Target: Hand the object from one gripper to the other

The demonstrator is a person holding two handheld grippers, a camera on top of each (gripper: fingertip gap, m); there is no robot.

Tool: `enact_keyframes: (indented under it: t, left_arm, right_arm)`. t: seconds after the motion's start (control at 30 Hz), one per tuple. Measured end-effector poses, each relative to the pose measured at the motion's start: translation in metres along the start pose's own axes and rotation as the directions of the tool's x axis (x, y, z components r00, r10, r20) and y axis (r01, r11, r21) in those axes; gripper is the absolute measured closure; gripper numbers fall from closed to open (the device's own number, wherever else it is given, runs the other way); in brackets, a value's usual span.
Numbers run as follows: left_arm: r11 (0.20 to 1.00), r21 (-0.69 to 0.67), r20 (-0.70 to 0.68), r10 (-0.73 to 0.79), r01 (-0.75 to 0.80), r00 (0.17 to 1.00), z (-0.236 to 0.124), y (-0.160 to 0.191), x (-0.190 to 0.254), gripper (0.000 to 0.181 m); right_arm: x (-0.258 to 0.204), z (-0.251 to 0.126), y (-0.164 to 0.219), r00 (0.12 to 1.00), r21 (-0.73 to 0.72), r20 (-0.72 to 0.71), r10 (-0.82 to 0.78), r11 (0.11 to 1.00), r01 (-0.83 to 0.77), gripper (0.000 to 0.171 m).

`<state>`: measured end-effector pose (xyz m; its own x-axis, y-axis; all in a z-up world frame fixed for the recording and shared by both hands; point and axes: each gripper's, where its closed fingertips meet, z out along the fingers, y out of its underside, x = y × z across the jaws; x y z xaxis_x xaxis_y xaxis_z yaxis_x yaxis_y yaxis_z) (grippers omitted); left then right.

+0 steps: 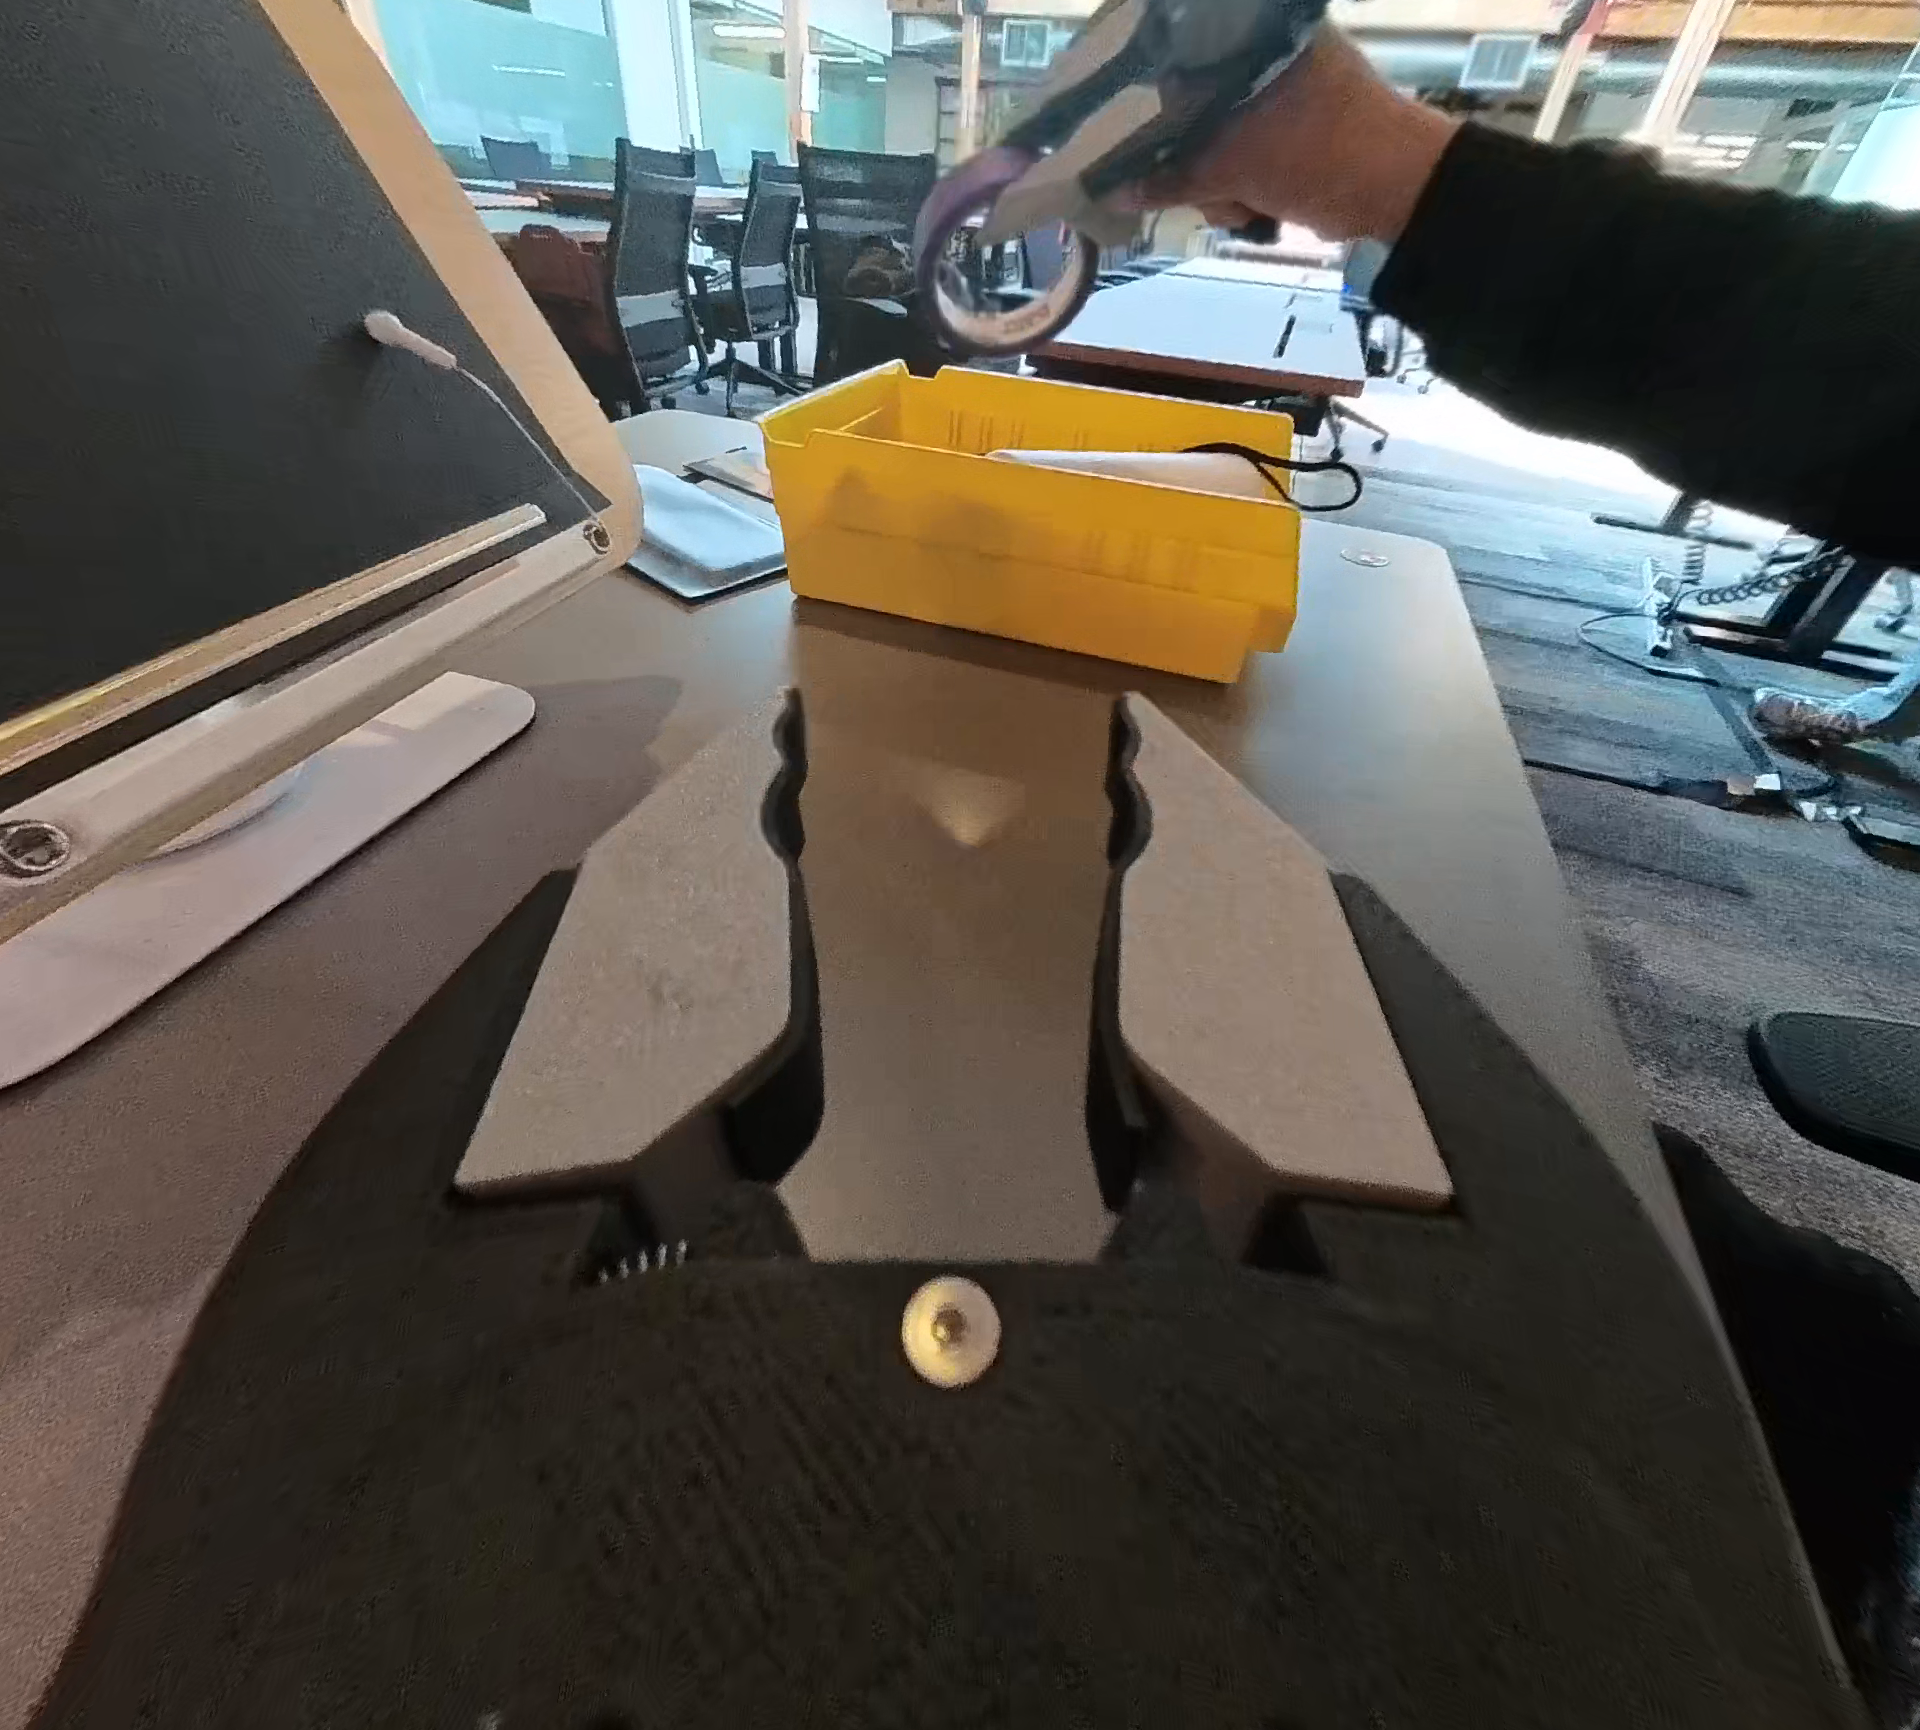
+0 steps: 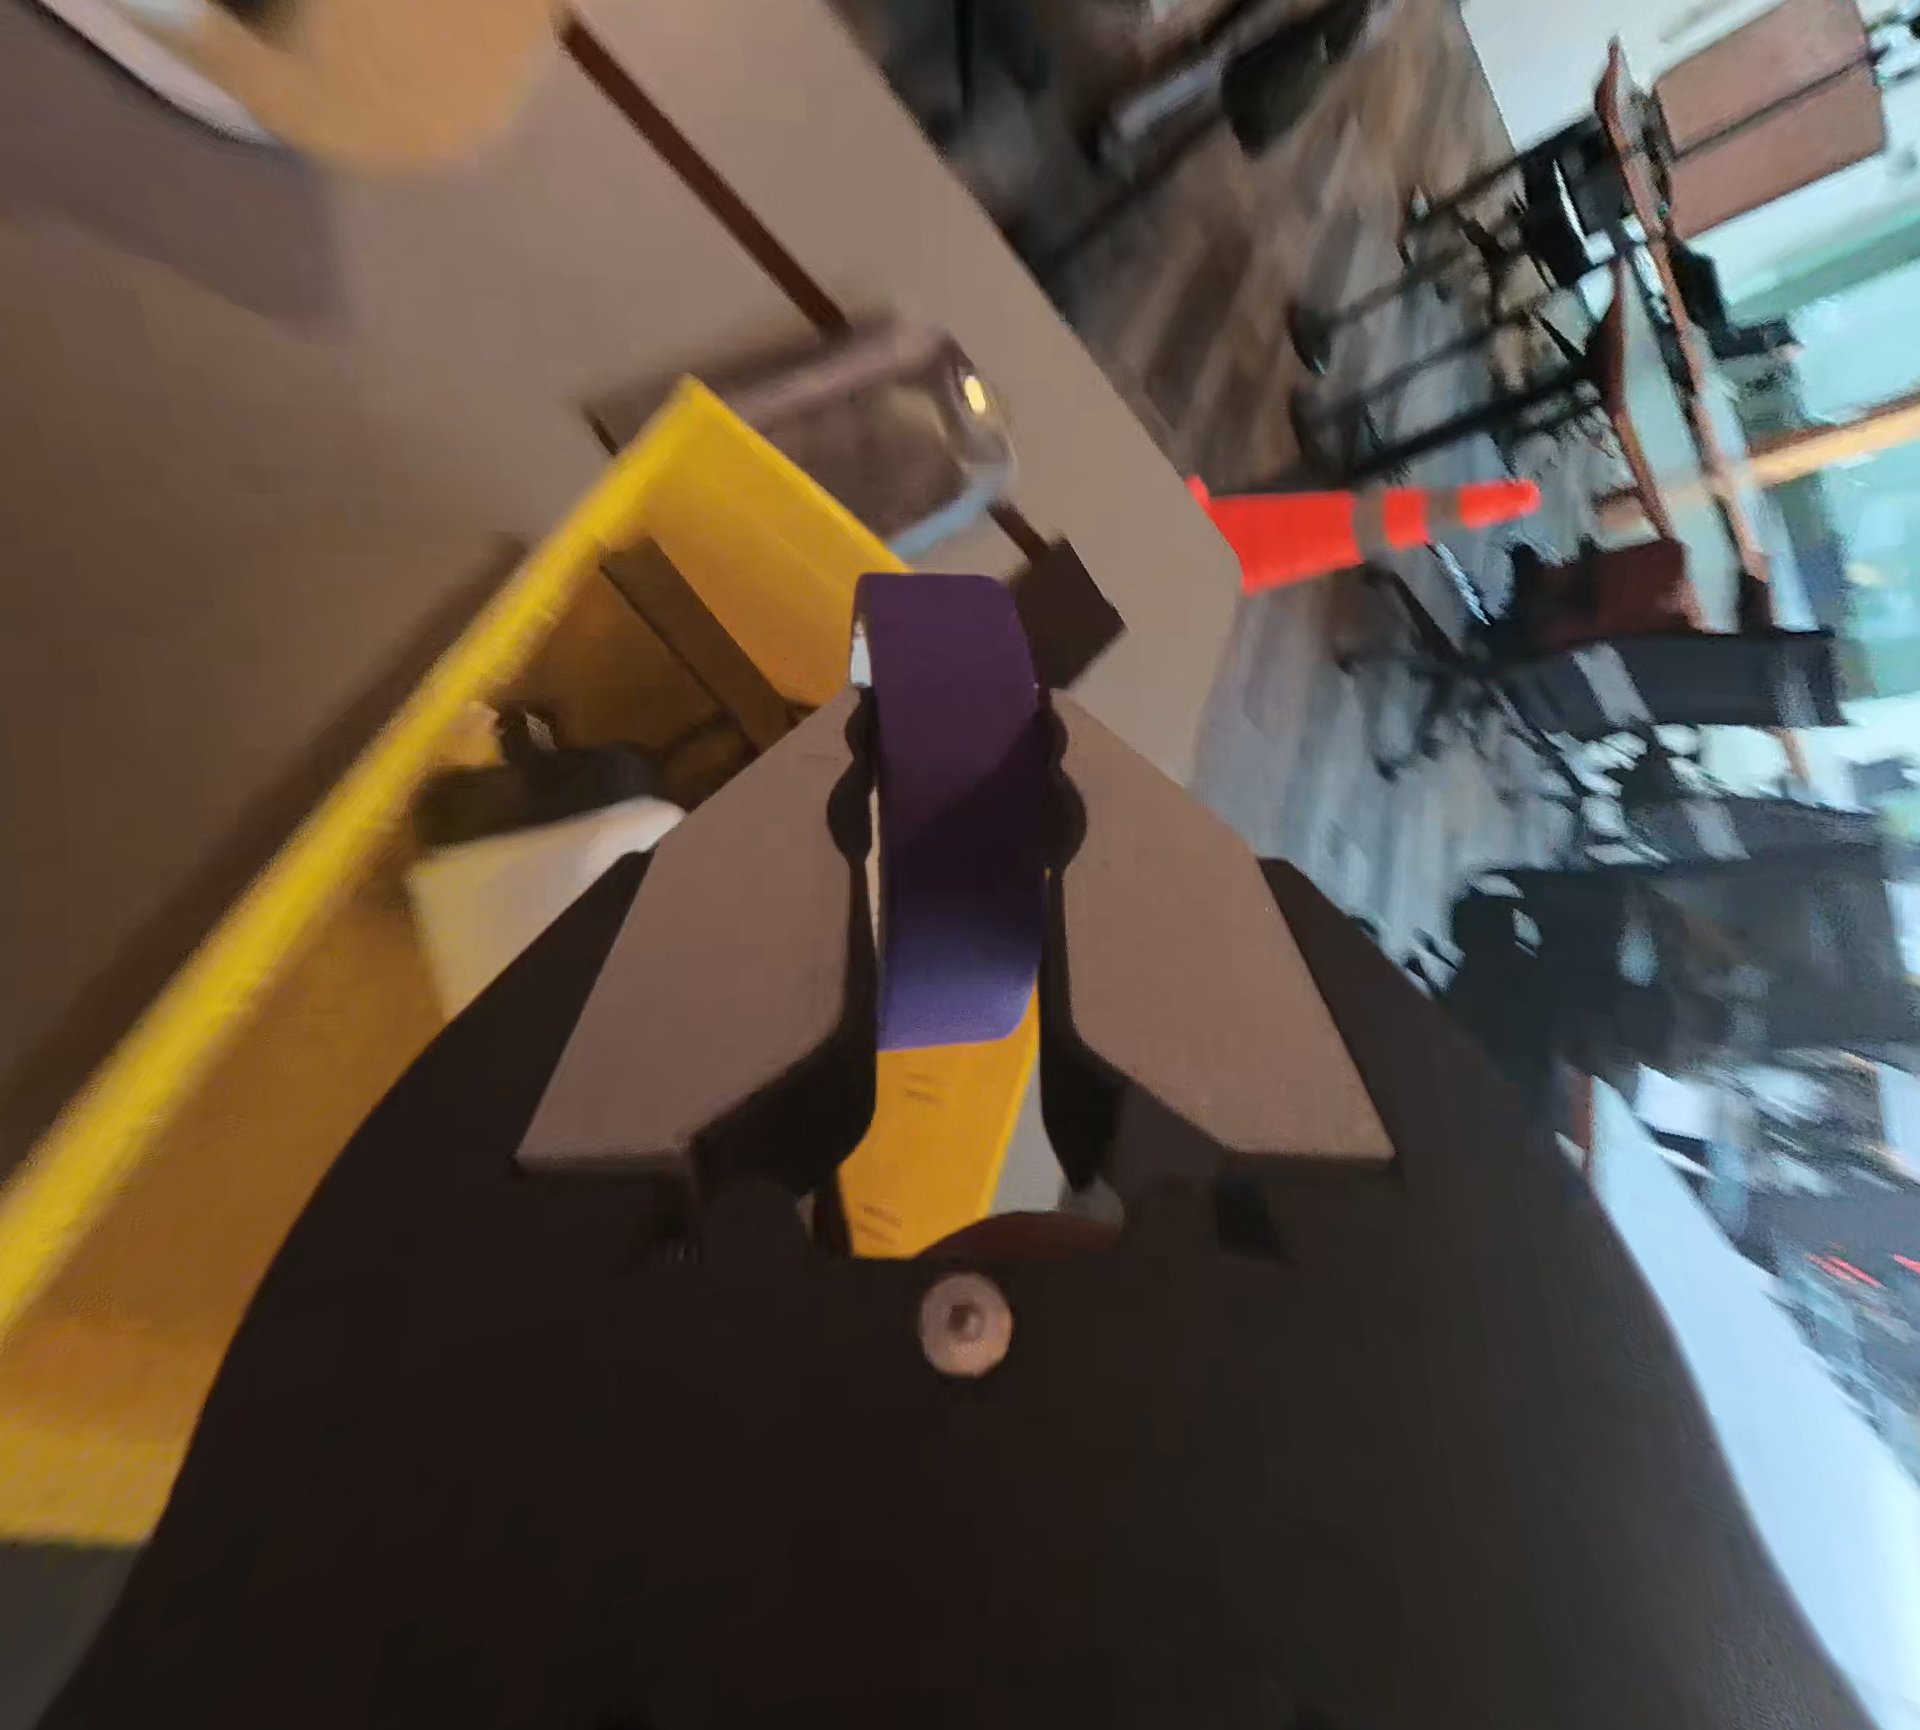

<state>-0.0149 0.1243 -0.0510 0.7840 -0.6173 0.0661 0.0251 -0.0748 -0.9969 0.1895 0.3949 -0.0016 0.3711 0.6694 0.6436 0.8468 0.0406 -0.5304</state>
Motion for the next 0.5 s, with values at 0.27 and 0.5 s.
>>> enact_keyframes:
  t: [0.27, 0.5]
  left_arm:
    - [0.996, -0.088, 0.034, 0.018, -0.015, 0.999, 0.007, 0.023, -0.007, 0.119]
    - [0.98, -0.168, 0.076, 0.117, -0.103, 0.99, 0.01, 0.04, -0.009, 0.112]
  right_arm:
    - [-0.023, 0.04, 0.02, 0.999, -0.129, -0.013, -0.046, 0.991, 0.044, 0.126]
    - [-0.149, -0.043, -0.11, 0.936, 0.296, 0.348, 0.041, 0.943, -0.152, 0.122]
